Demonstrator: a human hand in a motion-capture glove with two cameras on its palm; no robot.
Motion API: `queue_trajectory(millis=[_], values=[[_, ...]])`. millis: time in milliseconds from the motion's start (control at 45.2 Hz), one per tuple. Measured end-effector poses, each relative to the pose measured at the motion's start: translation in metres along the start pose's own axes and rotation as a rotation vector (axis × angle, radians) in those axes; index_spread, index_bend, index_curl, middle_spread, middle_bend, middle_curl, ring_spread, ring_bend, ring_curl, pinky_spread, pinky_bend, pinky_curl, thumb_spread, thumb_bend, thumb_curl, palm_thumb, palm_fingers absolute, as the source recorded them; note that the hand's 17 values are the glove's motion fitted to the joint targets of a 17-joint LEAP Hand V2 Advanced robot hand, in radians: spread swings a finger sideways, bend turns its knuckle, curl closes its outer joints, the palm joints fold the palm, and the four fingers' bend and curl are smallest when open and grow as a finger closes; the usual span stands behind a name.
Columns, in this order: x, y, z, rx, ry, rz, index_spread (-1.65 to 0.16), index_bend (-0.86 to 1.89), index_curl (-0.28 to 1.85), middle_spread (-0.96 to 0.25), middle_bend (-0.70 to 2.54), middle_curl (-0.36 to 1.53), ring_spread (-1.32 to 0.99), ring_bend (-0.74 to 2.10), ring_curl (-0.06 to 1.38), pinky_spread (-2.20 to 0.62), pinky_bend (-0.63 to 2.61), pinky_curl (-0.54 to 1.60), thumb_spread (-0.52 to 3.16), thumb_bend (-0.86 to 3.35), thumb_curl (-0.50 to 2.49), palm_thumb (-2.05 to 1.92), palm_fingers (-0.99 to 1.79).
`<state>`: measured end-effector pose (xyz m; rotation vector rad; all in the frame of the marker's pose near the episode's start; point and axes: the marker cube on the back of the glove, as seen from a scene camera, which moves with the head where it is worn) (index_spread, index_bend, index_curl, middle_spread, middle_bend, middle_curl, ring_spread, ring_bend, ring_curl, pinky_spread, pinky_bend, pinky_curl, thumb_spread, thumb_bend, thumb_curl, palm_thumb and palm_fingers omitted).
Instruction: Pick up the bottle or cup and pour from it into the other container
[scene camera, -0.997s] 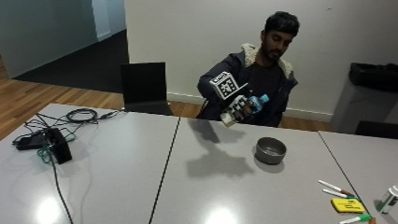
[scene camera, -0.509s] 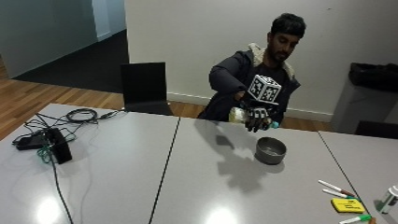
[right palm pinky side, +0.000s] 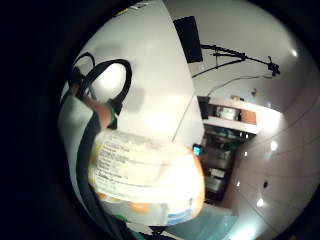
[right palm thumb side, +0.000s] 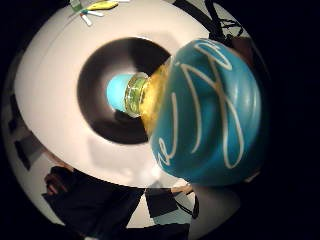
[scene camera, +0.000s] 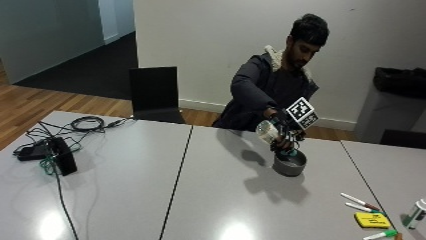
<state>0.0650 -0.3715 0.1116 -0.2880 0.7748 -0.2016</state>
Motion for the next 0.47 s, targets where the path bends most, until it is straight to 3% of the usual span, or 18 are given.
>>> queue_trajectory(millis=[465], values=[[0.010,0.015,0.003,0.029,-0.098,0.034,-0.32,0.10,0.26,-0.29,0.45,0.43,-0.19,0.68,0.39,-0.14,0.44,0.38,0.55,-0.04,0.46,0.91,1.22]])
